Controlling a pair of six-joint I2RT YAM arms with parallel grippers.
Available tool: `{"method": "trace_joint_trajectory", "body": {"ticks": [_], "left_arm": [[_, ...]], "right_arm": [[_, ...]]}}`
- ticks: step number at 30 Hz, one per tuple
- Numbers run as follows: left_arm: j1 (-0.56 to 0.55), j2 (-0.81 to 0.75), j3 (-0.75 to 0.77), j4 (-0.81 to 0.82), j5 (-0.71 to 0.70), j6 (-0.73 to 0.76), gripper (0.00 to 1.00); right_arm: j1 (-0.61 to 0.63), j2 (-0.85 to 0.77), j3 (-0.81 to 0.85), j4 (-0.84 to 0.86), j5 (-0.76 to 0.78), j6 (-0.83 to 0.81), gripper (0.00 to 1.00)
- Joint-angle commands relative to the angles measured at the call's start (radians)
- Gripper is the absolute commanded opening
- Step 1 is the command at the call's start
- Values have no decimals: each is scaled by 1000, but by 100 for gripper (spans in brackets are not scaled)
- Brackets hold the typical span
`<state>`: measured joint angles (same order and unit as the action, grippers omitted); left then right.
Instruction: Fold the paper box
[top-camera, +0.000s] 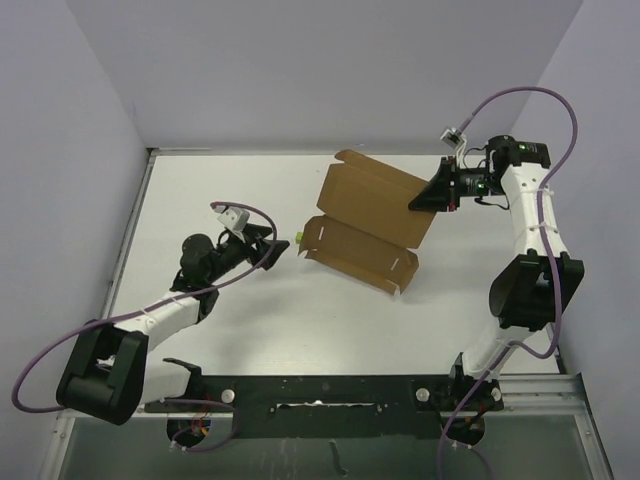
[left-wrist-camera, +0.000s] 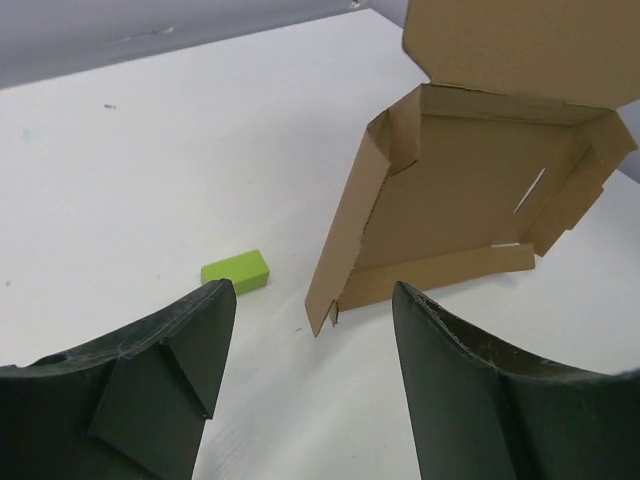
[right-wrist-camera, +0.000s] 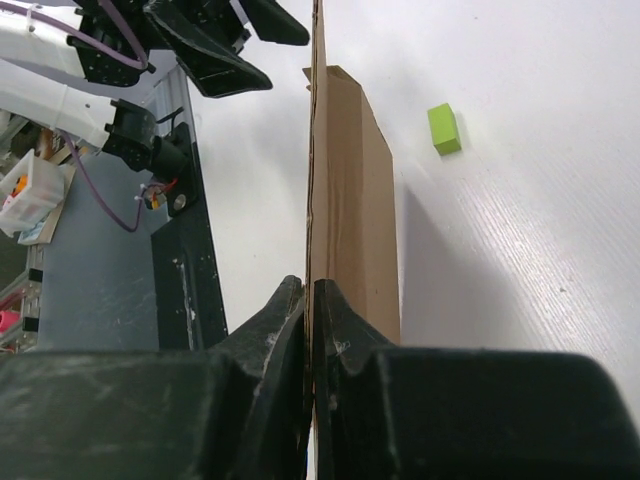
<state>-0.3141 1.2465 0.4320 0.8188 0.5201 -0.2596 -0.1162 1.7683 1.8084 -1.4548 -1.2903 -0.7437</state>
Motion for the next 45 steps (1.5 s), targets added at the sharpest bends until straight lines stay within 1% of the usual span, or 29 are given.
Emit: {"method": "trace_joint_trajectory", "body": {"ticks": [1,4,8,11,15,19,22,26,32,35,40,45], "left_arm": [[13,24,21,-44,-23,-46,63],[23,54,5,-13,-15,-54,63],[34,119,-38,112,0,-65,61],[39,172,-63,212,15,-70,59],[38,265,-45,294,72,-67,57],[37,361,-24,393,119,-70,57],[37,416,-11,451,185,-83,57],[39,449,-25,500,242,-111,59],[43,500,-20,548,287,-153,61],[44,521,-11,586,302,-178,61],[45,528,-5,602,316,-191,61],[44,529,-1,605,321,-198,61]], "right_arm": [[26,-10,28,-44,-19,2,0],[32,16,18,-59,16,-54,0],[62,23,-22,-61,66,-157,0],[77,-5,-79,8,108,-171,0],[82,-39,-129,91,154,-159,0],[89,-50,-146,99,169,-199,0],[98,-76,-168,112,169,-226,0],[106,-139,-220,183,192,-228,0],[134,-259,-348,365,262,-218,0],[142,-321,-401,438,264,-224,0],[142,-408,-455,502,239,-230,0],[142,-431,-447,496,215,-252,0]]}}
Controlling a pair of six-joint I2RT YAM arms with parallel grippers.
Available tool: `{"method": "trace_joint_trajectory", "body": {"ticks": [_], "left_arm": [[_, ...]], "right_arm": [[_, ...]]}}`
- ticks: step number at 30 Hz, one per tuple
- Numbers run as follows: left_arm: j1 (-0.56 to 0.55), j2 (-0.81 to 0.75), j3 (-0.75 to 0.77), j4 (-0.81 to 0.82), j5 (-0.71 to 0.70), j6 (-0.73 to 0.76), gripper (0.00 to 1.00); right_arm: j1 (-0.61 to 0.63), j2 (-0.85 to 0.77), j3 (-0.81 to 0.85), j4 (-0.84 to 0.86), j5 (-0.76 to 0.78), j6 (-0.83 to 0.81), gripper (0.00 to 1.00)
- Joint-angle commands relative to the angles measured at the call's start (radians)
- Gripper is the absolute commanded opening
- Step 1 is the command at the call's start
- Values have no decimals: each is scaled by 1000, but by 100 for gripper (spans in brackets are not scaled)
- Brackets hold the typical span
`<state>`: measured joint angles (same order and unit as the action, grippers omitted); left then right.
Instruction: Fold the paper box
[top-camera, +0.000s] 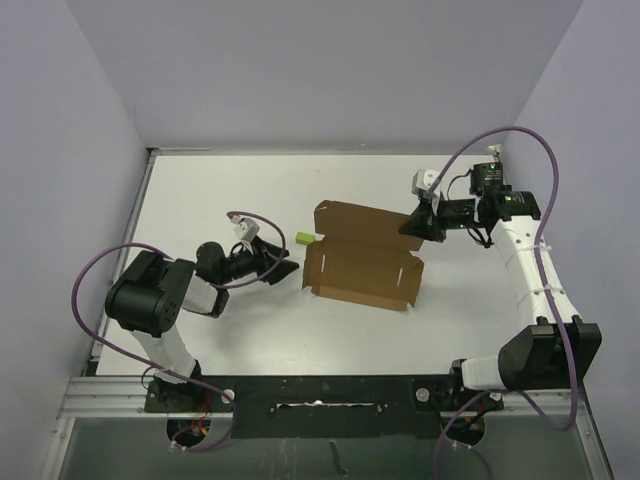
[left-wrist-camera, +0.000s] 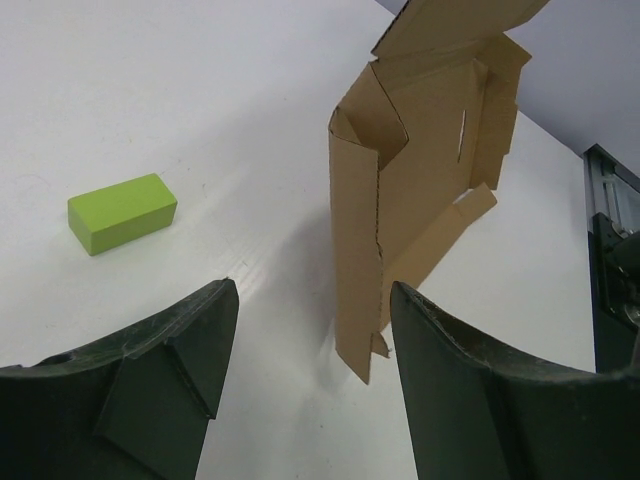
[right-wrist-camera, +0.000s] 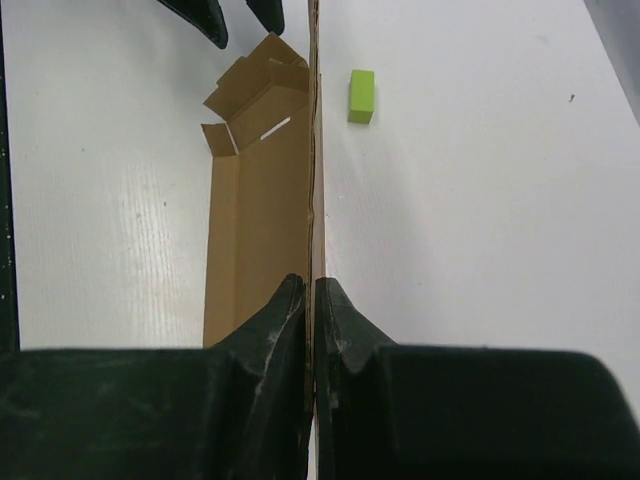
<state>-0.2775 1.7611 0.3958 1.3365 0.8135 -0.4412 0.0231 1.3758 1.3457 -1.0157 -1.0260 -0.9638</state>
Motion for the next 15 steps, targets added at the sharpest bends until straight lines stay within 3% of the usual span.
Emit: {"method": "trace_joint_trajectory", "body": {"ticks": [1,15], "left_arm": [[7,18,38,91,29,-20,61],[3,120,69,179,42,-22,61]], "right_arm": [[3,-38,19,47,-56,-40,0],[4,-49,-2,-34,-112,-147,0]]}}
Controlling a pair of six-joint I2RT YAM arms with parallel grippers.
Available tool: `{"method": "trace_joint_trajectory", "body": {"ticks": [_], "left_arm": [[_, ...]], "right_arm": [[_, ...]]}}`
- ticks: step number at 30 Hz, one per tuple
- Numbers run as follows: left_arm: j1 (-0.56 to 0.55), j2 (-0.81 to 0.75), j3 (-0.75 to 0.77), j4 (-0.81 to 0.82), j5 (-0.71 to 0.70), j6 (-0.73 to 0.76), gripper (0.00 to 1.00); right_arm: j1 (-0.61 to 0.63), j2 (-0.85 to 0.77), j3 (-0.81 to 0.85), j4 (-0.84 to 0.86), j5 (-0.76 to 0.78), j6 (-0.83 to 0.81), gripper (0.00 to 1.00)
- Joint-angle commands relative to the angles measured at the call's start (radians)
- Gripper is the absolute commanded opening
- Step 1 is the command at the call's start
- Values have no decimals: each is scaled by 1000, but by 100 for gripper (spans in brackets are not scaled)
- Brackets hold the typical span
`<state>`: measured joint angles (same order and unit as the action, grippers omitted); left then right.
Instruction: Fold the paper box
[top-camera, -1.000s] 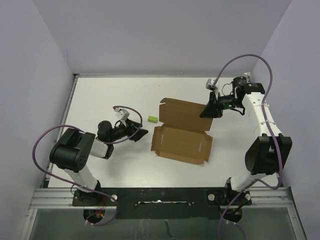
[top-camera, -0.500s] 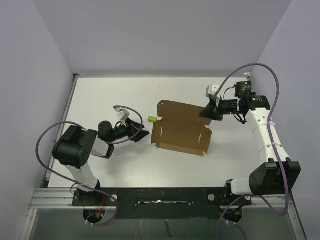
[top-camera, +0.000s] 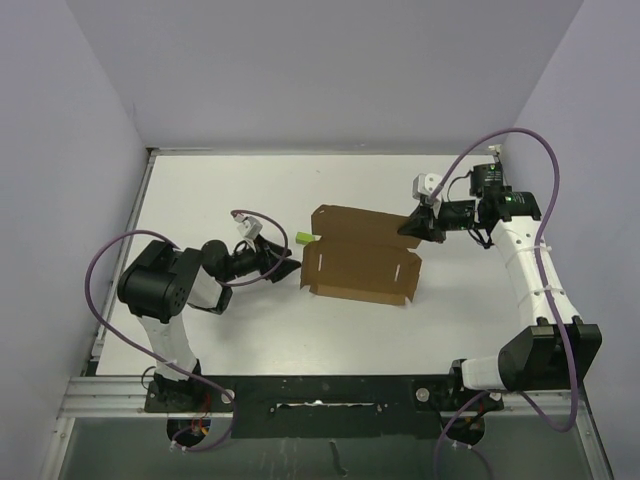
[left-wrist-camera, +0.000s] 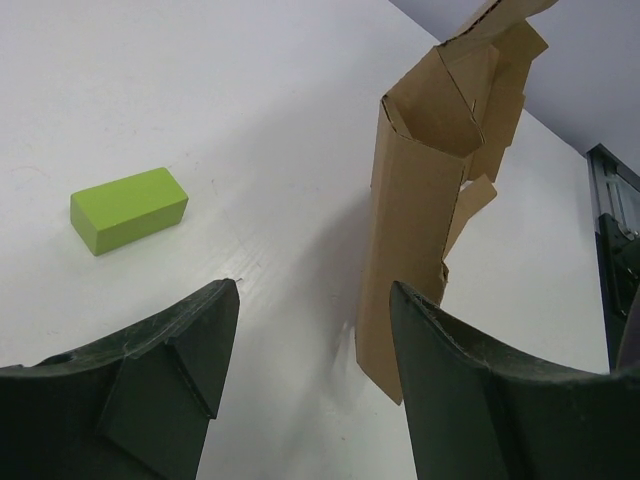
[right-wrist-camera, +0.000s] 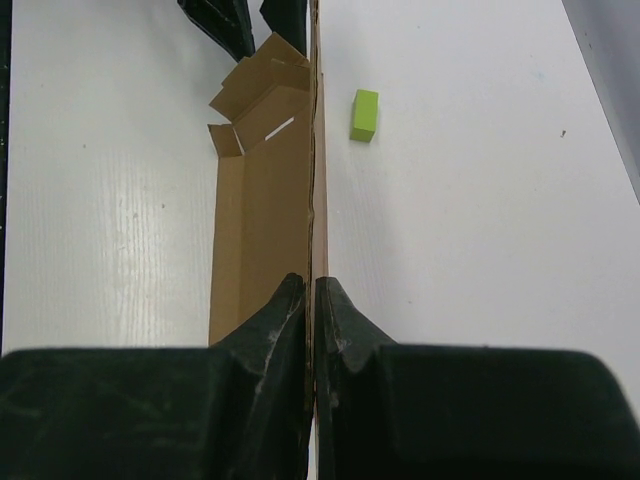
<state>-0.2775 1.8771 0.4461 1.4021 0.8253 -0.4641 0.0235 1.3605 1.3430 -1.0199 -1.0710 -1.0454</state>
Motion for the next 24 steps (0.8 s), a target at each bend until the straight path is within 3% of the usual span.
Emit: {"method": "trace_joint_trajectory", "body": {"ticks": [1,10,24], "left_arm": [[3,-2,15,114,37,4,61],[0,-15,44,113,50,-8,60],[-11,21,63,113,43,19,61]], "right_arm": [[3,-35,2,-36,-71,-74,0],[3,-17,97,-61,-51,-98,0],[17,-39,1,-73,-25,-167,0]]}}
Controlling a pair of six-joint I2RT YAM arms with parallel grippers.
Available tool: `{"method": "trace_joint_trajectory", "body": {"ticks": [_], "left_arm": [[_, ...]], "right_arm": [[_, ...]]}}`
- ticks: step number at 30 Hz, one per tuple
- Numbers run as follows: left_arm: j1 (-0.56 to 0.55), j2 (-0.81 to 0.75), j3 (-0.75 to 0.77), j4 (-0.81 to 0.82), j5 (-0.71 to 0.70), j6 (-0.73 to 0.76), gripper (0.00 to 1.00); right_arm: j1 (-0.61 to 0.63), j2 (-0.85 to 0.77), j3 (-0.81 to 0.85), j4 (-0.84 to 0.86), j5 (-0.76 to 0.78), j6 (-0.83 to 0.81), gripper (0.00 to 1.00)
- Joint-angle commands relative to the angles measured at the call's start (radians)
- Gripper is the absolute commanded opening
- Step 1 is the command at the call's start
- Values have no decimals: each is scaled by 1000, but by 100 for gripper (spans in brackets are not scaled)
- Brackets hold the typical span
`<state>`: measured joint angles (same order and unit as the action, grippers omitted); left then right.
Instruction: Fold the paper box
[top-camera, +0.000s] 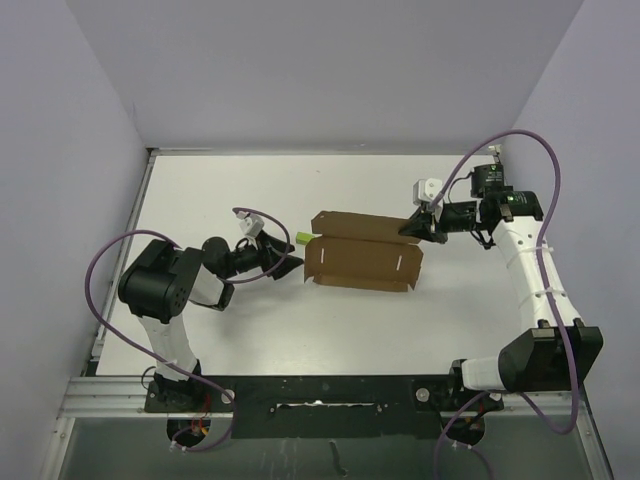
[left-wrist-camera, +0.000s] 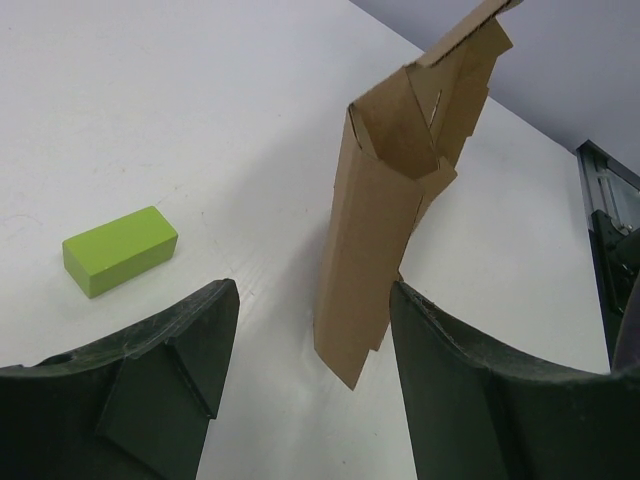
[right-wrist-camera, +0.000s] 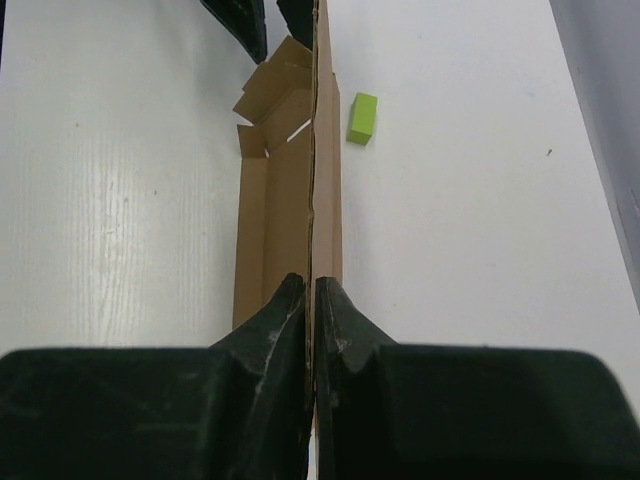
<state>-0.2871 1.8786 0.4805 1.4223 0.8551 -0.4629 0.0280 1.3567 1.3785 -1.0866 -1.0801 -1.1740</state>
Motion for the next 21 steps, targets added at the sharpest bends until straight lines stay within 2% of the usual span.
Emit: {"method": "trace_joint_trajectory", "body": {"ticks": [1,15,21], "left_arm": [[-1,23,28,95,14,18,60],[7,9,-26,94,24,23,60],[20,-41,-33,95,-11,-16,63]], "right_arm": [[15,-37,-38,-14,-19,-47,0],[16,-62,-66,-58,-30,-75,0],[9,-31,16,-13,-2,-34,0]]}}
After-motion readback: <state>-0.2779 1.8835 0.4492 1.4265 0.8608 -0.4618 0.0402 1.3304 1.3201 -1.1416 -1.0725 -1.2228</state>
